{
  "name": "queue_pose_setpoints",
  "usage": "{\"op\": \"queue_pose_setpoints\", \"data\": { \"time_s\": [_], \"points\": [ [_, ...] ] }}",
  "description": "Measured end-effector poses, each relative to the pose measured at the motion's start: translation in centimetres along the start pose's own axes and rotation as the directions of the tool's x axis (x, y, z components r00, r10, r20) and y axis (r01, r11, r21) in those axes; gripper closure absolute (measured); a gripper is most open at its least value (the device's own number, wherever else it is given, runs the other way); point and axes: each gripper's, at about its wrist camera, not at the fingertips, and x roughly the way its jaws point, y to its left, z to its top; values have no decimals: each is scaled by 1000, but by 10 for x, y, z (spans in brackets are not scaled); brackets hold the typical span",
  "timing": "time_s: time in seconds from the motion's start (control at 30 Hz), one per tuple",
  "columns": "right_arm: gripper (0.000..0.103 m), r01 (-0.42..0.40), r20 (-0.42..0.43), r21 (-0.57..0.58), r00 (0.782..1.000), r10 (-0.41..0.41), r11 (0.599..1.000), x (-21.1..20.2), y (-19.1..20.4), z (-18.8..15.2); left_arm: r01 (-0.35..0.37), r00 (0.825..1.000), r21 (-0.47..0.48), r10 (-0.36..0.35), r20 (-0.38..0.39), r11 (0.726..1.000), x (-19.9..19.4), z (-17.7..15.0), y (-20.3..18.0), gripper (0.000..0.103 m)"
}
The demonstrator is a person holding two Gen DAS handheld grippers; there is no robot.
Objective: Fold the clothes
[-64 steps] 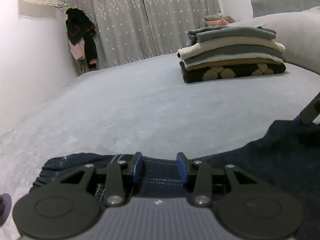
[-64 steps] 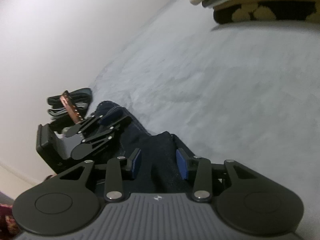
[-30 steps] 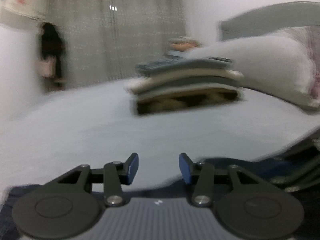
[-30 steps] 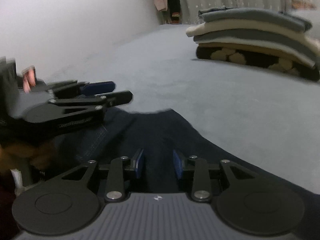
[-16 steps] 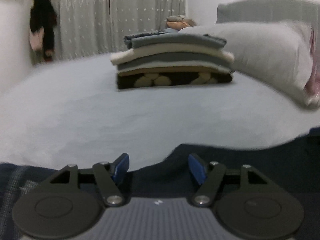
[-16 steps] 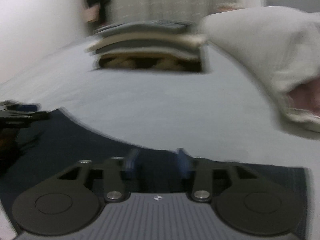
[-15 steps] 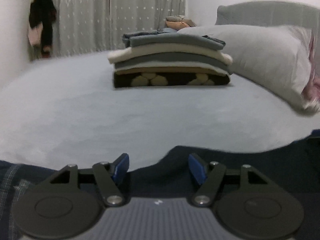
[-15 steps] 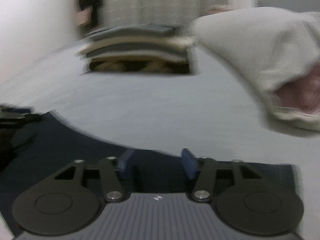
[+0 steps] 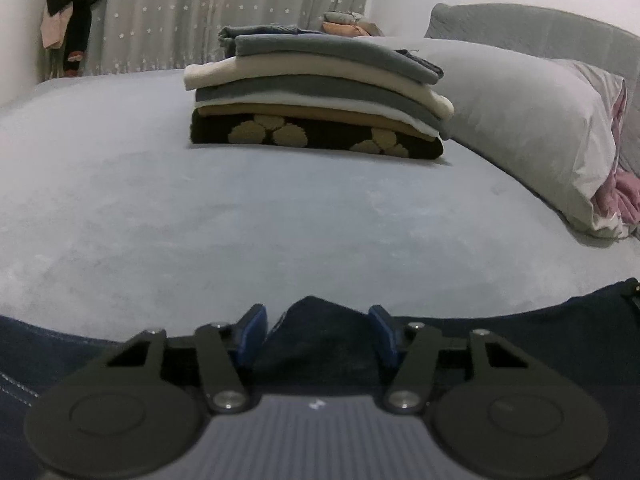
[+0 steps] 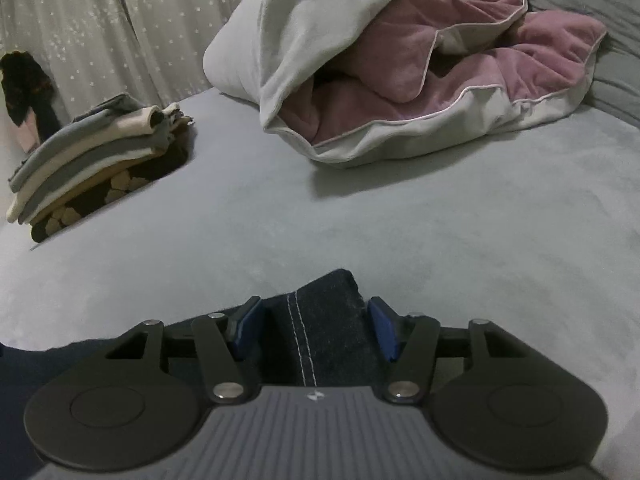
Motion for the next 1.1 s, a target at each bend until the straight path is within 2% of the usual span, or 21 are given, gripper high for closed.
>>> {"op": "queue_pose_setpoints", "data": {
  "time_s": [0.07, 0.17, 0.23, 0.33, 0.37, 0.4, 0.47, 0.5, 0.53, 0.57, 0.63, 0.7, 0.8, 0.83, 0.9, 0.97, 1.0, 1.07, 1.1],
  "points": [
    [44, -20, 3, 26, 1000, 20, 999, -1, -5, 0, 5, 1000, -19, -5, 6, 1000, 0, 0, 2, 60],
    [46, -62, -2, 91, 998, 63, 994, 0, -16, 4, 6, 1000, -51, -6, 11, 999, 1, 0, 5, 66],
    [46, -96, -5, 154, 995, 98, 983, 0, -26, 8, 9, 1000, -78, -8, 13, 997, 1, 1, 7, 67],
    [47, -105, 17, 202, 994, 104, 974, -11, -39, 9, 6, 1000, -83, -5, 11, 997, 2, 1, 7, 67],
    [55, -106, 30, 203, 994, 102, 973, -15, -42, 8, 3, 1000, -81, -2, 10, 997, 2, 1, 6, 67],
    [59, -124, 28, 205, 992, 121, 971, -15, -43, 7, 1, 1000, -80, 0, 9, 997, 2, 1, 6, 66],
    [75, -144, 27, 201, 990, 141, 969, -14, -42, 6, -2, 1000, -79, 3, 9, 997, 2, 2, 6, 66],
    [79, -146, 29, 193, 989, 143, 970, -14, -40, 6, -4, 1000, -78, 4, 9, 997, 2, 2, 6, 66],
    [86, -131, 47, 164, 991, 125, 978, -17, -36, 6, -8, 1000, -82, 10, 18, 997, 1, 2, 5, 70],
    [89, -129, 66, 147, 991, 120, 981, -19, -34, 7, -14, 999, -88, 17, 31, 996, 0, 2, 5, 79],
    [90, -135, 125, 145, 985, 117, 980, -26, -29, 9, -32, 997, -103, 39, 72, 994, -5, 1, 2, 88],
    [91, -124, 159, 123, 982, 104, 985, -27, -23, 11, -52, 993, -109, 63, 102, 993, -7, 0, -1, 90],
    [90, -46, 96, 72, 995, 39, 996, -10, -15, 9, -80, 992, -90, 88, 91, 993, -2, -1, -3, 89],
    [90, -16, 68, 60, 998, 12, 998, -3, -15, 6, -88, 992, -85, 95, 82, 992, 1, -1, -3, 87],
    [88, 4, 65, 57, 998, -8, 998, 1, -16, 4, -111, 991, -67, 115, 68, 992, 6, -2, -5, 83],
    [70, 38, 75, 58, 996, -42, 998, -2, -16, 4, -128, 989, -65, 132, 64, 990, 7, -1, -5, 76],
    [67, 67, 87, 50, 994, -71, 997, -7, -14, 4, -133, 988, -71, 137, 67, 989, 6, 0, -4, 74],
    [65, 124, 113, 2, 986, -123, 992, -16, -2, 1, -142, 985, -85, 149, 87, 986, 0, 1, -4, 62],
    [64, 146, 132, -35, 981, -140, 989, -21, 7, -1, -138, 983, -88, 148, 107, 986, -6, 2, -4, 60]
  ]
}}
